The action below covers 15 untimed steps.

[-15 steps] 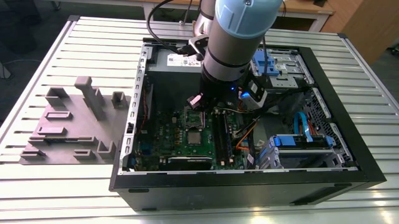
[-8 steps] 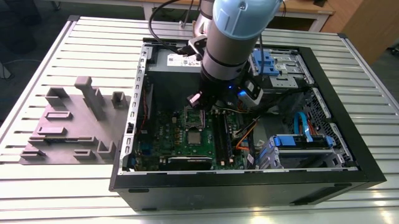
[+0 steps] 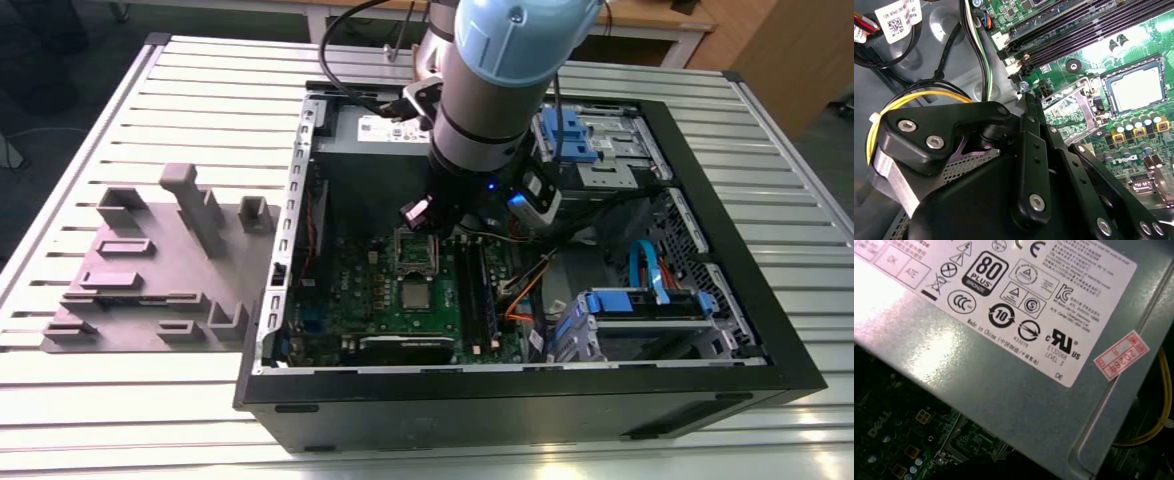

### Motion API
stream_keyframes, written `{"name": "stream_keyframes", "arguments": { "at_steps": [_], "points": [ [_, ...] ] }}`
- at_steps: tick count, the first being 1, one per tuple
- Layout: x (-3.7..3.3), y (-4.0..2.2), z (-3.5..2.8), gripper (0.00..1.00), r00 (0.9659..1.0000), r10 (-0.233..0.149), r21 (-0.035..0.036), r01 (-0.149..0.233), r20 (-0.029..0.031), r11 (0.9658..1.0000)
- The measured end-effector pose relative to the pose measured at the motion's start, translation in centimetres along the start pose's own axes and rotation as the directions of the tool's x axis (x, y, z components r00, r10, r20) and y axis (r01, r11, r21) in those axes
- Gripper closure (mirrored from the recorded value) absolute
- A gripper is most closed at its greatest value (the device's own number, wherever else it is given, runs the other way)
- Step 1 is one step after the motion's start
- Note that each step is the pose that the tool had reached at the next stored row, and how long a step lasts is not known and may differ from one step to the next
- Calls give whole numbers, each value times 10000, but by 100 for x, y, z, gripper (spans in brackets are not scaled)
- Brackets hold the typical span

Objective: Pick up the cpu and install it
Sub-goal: 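Close the cpu cover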

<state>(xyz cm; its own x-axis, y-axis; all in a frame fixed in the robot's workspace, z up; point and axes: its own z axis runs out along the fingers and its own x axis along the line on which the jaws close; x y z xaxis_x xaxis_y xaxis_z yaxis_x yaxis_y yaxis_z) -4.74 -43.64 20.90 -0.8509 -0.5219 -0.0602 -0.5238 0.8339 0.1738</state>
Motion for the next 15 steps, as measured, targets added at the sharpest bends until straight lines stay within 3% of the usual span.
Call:
{"name": "stream_keyframes", "arguments": {
  "at_steps": [15],
  "points": [
    [15, -1, 46, 90, 10000, -1, 17, 1, -11, 10000]
  ]
}}
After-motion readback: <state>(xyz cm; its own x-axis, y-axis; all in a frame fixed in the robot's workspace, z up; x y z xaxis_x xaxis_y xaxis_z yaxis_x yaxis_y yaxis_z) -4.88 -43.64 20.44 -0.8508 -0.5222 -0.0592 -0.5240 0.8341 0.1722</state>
